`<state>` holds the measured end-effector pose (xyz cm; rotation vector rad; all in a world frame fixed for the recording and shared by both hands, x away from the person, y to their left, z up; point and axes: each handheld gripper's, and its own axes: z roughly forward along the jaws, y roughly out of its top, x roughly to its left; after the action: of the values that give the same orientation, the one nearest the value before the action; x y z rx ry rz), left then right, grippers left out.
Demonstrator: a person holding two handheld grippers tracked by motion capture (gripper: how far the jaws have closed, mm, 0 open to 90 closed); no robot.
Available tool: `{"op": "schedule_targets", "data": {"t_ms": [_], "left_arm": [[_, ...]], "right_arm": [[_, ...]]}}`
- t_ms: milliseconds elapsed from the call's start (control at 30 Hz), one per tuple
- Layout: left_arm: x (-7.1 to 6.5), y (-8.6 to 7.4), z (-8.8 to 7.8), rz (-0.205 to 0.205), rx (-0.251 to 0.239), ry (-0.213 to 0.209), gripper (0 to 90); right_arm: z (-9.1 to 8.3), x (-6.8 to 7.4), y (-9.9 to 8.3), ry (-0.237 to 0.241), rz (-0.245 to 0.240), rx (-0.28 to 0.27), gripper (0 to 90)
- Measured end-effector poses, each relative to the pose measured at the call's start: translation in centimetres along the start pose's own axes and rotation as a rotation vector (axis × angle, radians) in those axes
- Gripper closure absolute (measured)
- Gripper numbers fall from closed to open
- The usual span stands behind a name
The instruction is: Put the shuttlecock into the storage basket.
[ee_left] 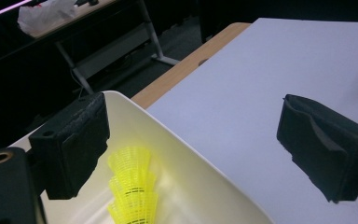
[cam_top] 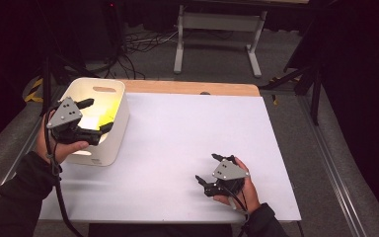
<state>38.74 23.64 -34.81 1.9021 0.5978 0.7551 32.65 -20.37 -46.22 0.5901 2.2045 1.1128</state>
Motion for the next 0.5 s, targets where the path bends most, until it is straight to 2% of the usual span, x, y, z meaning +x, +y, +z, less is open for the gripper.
{"op": "schedule_targets", "data": {"t_ms": [167,333,500], "left_arm": [[-0.4,-0.4,-0.1,-0.003,-0.016,-0.002,8.0],[-1.1,-0.9,0.1,0.014,-0.022,-0.009,7.8],[-1.7,-1.4,0.0,0.011,-0.055,-0.022,7.7]], "right_arm": [[-0.1,0.0,0.0,-0.001,-0.001,-0.002,14.6],[-0.1,0.0,0.0,0.000,-0.001,-0.002,14.6],[-0.1,0.1,0.1,-0.002,-0.006,-0.001,14.5]]}}
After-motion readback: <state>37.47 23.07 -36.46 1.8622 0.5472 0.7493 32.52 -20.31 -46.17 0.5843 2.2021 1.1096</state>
